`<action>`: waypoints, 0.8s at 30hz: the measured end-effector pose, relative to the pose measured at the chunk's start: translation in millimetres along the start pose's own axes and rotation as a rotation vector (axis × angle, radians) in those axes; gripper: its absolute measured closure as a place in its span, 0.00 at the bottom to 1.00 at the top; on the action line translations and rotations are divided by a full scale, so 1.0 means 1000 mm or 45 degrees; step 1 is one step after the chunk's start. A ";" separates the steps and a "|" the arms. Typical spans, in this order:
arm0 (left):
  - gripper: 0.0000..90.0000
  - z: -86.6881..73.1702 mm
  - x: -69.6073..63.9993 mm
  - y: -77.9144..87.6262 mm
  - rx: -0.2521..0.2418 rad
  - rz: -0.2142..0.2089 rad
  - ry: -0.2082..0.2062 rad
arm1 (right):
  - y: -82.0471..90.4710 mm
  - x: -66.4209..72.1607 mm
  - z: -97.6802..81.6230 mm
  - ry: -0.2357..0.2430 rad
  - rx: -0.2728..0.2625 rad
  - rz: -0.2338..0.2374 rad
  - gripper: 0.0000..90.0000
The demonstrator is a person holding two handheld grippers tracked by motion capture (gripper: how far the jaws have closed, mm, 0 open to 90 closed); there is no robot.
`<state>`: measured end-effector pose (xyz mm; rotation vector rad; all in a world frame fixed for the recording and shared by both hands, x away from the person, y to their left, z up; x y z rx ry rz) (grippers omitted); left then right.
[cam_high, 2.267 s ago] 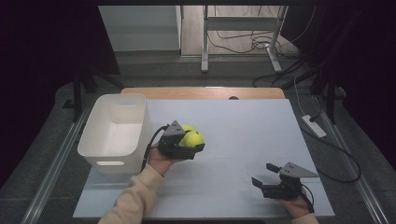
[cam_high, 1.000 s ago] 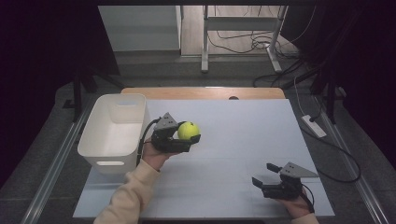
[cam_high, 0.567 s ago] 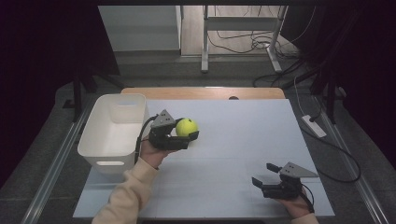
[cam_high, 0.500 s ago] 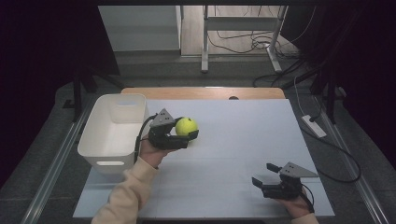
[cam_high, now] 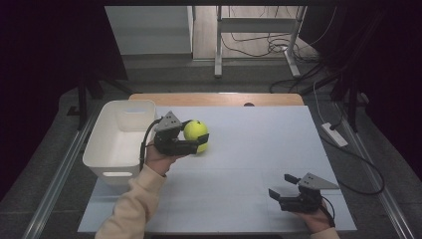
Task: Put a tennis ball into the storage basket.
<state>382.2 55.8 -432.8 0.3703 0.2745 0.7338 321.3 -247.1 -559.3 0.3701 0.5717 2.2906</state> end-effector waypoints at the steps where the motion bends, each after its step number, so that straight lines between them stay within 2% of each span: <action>1: 0.30 0.001 0.001 0.001 -0.003 0.001 0.003 | 0.000 0.000 0.000 0.001 0.000 -0.001 0.15; 24: 0.30 0.006 0.014 0.012 -0.022 0.034 0.029 | 0.000 0.000 -0.001 0.003 0.004 -0.003 0.15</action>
Point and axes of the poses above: each handheld gripper's, and its own axes: y roughly backward along the jaws, z roughly out of its top, x roughly to its left, the point moved 9 cm from there along -y, roughly forward along the jaws, and after that the axes turned 2 degrees about x, right-handed, at the moved point
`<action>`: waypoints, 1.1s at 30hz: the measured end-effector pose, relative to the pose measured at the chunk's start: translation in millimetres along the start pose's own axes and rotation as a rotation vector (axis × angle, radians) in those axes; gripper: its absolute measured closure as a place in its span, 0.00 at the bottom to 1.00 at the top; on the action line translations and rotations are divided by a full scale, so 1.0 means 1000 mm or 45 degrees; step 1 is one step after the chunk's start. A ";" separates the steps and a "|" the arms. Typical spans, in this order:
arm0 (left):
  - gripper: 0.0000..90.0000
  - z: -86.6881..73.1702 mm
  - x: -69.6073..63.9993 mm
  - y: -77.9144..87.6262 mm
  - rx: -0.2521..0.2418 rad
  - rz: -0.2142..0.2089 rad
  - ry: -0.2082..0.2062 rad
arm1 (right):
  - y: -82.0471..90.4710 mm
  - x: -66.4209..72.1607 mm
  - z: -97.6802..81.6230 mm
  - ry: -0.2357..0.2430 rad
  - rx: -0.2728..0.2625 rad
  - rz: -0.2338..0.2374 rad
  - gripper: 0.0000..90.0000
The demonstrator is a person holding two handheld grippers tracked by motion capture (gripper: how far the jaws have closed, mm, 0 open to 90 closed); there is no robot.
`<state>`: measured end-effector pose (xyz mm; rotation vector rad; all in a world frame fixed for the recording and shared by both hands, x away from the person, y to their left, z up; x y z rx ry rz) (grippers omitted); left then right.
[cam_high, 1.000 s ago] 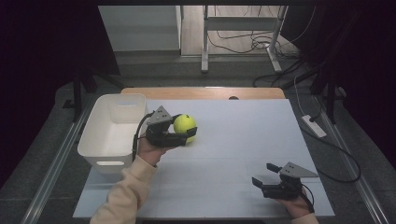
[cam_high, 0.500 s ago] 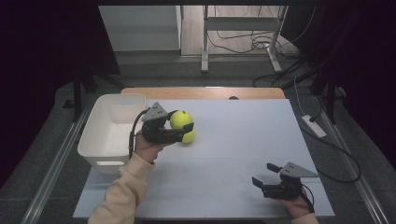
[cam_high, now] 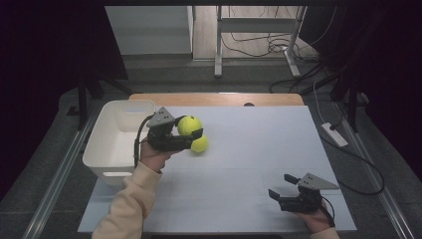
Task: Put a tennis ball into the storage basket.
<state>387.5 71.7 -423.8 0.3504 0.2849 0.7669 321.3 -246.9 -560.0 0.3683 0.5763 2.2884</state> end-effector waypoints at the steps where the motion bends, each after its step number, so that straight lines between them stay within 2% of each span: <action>1: 0.30 0.000 0.001 0.000 -0.001 0.001 0.002 | 0.000 0.000 0.000 0.000 0.000 -0.001 0.15; 16: 0.30 0.004 0.009 0.005 -0.014 0.020 0.019 | 0.000 -0.002 0.000 0.001 -0.001 -0.011 0.15; 23: 0.30 0.006 0.016 0.011 -0.028 0.025 0.046 | 0.000 -0.001 0.000 -0.002 -0.003 -0.011 0.15; 33: 0.30 0.009 0.029 0.019 -0.045 0.060 0.073 | 0.000 -0.001 0.000 0.000 -0.003 -0.008 0.15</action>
Point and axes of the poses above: each handheld gripper's, and its own axes: y roughly backward along the jaws, z roughly out of its top, x roughly to its left, the point moved 9 cm from there along -y, roughly forward along the jaws, and after that the axes turned 2 degrees about x, right-handed, at the moved point
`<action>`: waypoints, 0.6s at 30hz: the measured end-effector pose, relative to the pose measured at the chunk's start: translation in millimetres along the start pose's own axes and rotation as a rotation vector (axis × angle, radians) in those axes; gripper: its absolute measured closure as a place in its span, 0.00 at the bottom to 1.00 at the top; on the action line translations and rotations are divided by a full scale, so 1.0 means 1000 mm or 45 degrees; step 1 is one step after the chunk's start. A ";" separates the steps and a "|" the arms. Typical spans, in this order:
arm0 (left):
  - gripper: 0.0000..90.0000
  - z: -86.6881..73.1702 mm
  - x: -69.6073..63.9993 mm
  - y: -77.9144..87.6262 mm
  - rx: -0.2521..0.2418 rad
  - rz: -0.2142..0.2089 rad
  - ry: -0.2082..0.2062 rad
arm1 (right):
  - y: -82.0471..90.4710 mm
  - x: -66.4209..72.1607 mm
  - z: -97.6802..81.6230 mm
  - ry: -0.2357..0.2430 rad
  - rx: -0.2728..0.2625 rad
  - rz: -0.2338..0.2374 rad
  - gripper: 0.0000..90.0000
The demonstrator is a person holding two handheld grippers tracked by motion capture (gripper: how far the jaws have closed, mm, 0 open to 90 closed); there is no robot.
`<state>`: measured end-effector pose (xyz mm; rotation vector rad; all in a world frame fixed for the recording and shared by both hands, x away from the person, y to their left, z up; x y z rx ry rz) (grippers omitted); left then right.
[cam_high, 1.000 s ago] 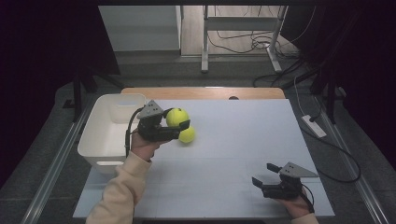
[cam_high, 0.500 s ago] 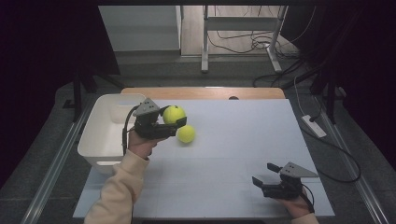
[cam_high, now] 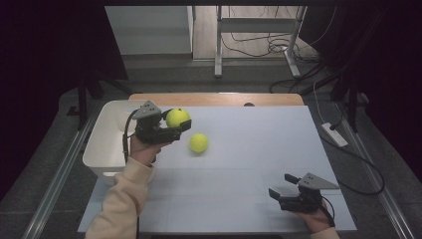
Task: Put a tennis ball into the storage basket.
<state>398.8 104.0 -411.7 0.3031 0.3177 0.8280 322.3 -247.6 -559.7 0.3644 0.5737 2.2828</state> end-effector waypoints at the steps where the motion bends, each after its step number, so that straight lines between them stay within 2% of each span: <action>1: 0.30 0.001 0.001 0.001 -0.002 0.004 -0.002 | 0.000 0.000 0.000 0.001 -0.001 0.001 0.15; 18: 0.30 0.004 0.023 0.010 -0.013 0.068 0.036 | 0.000 0.000 0.001 0.002 -0.006 0.003 0.15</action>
Point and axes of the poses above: each handheld gripper's, and its own axes: y roughly backward along the jaws, z roughly out of its top, x roughly to its left, the point moved 9 cm from there along -y, roughly forward along the jaws, and after that the axes turned 2 degrees about x, right-handed, at the moved point
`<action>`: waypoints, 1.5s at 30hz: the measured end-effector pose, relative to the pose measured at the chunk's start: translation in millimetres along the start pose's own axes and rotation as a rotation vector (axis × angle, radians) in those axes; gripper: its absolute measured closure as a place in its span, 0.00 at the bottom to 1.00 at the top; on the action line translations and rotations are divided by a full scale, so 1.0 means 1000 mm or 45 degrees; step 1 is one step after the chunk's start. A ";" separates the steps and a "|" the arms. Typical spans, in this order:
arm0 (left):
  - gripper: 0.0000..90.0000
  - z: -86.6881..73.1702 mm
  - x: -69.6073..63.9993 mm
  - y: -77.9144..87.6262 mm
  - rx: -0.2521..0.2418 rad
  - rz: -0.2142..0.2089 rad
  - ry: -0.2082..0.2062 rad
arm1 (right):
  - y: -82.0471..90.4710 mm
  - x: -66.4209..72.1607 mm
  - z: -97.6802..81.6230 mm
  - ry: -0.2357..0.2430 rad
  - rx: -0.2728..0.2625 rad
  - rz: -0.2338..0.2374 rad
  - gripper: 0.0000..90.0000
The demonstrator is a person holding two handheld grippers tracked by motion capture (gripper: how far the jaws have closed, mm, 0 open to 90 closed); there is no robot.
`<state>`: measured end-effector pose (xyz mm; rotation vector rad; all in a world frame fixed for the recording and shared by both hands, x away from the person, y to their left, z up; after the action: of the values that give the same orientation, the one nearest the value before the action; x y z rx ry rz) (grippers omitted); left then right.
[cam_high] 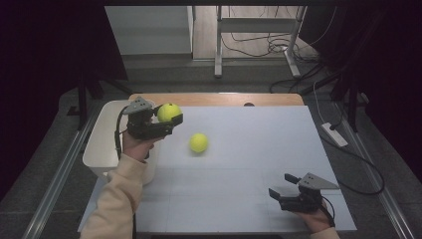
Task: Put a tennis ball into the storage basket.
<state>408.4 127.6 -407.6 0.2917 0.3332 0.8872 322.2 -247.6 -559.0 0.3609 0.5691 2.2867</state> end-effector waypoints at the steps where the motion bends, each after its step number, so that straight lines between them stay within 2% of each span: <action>1: 0.30 0.000 0.000 0.000 0.000 0.000 0.000 | 0.000 0.000 0.000 0.000 0.000 0.000 0.15; 18: 0.30 0.004 0.024 0.007 0.002 0.073 0.033 | 0.000 0.000 0.000 0.001 -0.001 -0.001 0.15; 31: 0.30 -0.001 0.056 0.014 0.028 0.170 0.090 | -0.001 0.001 0.000 0.004 0.006 0.001 0.15; 45: 0.30 -0.003 0.084 0.016 0.072 0.241 0.139 | -0.001 0.000 -0.001 -0.002 0.009 0.004 0.15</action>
<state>445.4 204.6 -417.6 0.3311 0.4375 1.0835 323.0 -247.0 -560.2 0.3673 0.5762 2.2874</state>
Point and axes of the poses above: each handheld gripper's, and its own axes: y roughly backward along the jaws, z roughly out of its top, x roughly to its left, the point moved 9 cm from there along -y, roughly forward along the jaws, and after that the axes turned 2 degrees about x, right-handed, at the moved point
